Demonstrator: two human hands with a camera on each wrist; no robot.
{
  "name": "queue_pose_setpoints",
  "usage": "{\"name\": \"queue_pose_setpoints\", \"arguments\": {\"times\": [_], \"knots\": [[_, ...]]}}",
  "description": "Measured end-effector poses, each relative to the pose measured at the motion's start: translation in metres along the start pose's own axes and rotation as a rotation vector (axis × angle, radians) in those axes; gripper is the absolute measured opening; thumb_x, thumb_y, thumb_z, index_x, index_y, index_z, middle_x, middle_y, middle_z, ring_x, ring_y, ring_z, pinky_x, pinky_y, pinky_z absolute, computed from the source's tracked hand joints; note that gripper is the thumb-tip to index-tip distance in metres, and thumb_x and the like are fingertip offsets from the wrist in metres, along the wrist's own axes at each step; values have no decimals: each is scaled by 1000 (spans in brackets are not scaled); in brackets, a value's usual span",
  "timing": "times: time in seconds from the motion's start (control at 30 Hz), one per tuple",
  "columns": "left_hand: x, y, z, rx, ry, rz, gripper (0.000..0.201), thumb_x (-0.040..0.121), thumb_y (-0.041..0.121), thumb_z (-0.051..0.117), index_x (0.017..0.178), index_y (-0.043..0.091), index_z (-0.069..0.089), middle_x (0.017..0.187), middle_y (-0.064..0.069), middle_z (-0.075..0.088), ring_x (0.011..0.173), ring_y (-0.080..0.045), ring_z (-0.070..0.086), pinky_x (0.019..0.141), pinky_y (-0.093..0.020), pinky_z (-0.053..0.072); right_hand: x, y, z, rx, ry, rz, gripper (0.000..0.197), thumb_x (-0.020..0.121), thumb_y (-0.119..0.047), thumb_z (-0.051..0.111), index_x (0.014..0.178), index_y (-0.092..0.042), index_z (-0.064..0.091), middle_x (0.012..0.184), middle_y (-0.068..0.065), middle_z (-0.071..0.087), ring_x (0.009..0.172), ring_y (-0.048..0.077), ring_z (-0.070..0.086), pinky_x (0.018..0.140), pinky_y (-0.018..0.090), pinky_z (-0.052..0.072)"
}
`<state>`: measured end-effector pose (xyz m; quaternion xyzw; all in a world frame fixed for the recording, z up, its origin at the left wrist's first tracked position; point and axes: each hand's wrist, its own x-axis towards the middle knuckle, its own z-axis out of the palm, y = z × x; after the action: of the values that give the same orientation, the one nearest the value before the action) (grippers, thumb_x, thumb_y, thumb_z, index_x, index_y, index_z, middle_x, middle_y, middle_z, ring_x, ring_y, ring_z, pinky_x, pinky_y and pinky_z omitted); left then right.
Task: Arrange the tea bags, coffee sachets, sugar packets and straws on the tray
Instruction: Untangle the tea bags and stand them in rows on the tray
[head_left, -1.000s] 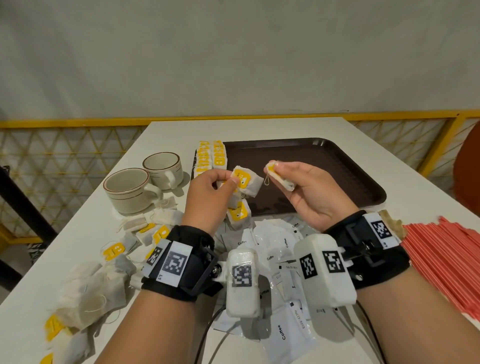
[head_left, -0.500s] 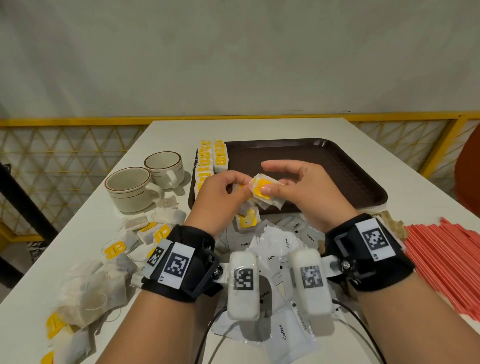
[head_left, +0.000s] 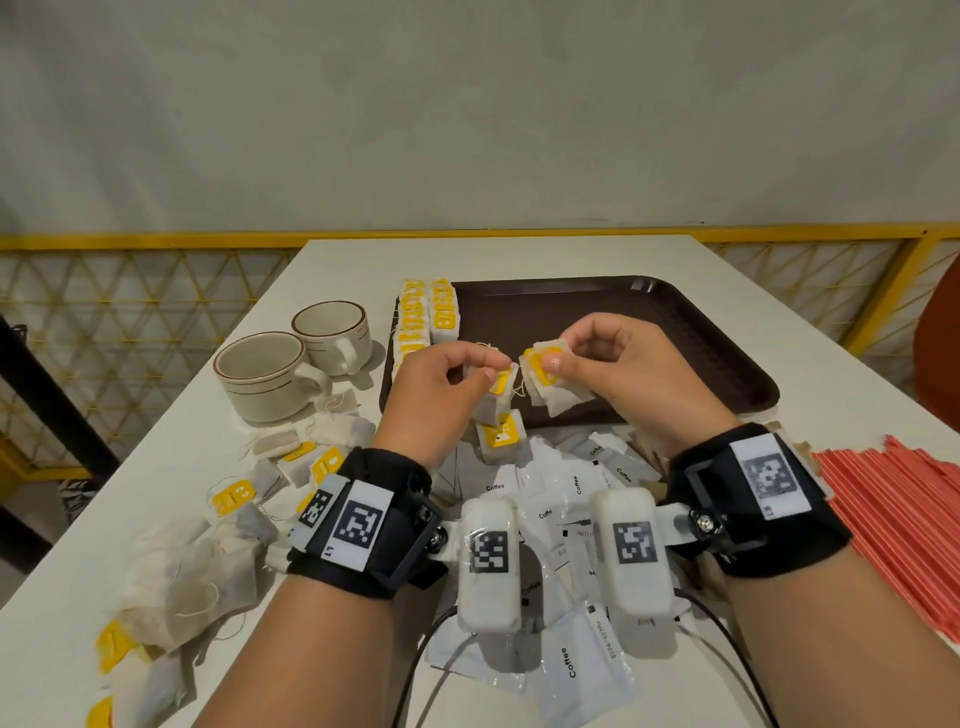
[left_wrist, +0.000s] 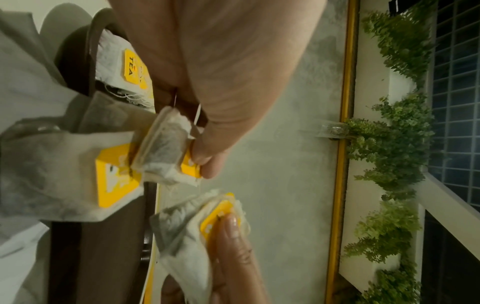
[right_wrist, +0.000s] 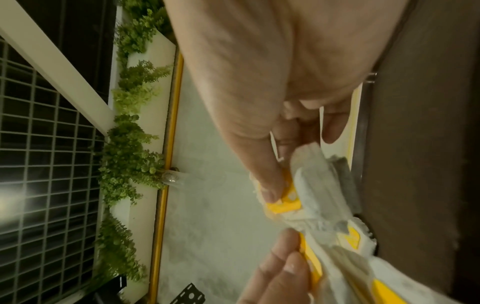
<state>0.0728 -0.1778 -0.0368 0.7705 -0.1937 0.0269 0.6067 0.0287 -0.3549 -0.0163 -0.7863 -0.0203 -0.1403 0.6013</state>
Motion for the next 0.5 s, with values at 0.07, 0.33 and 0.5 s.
{"name": "queue_pose_setpoints", "arguments": {"times": [0.07, 0.33, 0.5], "knots": [[1, -2, 0, 7, 13, 1, 29, 90, 6, 59, 81, 31, 70, 99, 16, 66, 100, 2, 58, 92, -20, 45, 0, -2, -3, 56, -72, 57, 15, 76, -10, 75, 87, -3, 67, 82, 10, 72, 72, 15, 65, 67, 25, 53], [3, -5, -1, 10, 42, 13, 26, 90, 7, 60, 83, 30, 71, 104, 13, 67, 102, 2, 58, 91, -18, 44, -3, 7, 7, -86, -350, 330, 17, 77, -7, 76, 92, -3, 68, 104, 20, 71, 79, 21, 66, 72, 28, 55], [3, -5, 0, 21, 24, 24, 25, 90, 7, 60, 85, 30, 70, 106, 10, 67, 103, 0, 58, 91, -18, 45, -3, 10, 16, -73, -313, 332, 19, 77, -6, 76, 93, 0, 70, 97, 23, 71, 80, 24, 64, 83, 39, 53]]}}
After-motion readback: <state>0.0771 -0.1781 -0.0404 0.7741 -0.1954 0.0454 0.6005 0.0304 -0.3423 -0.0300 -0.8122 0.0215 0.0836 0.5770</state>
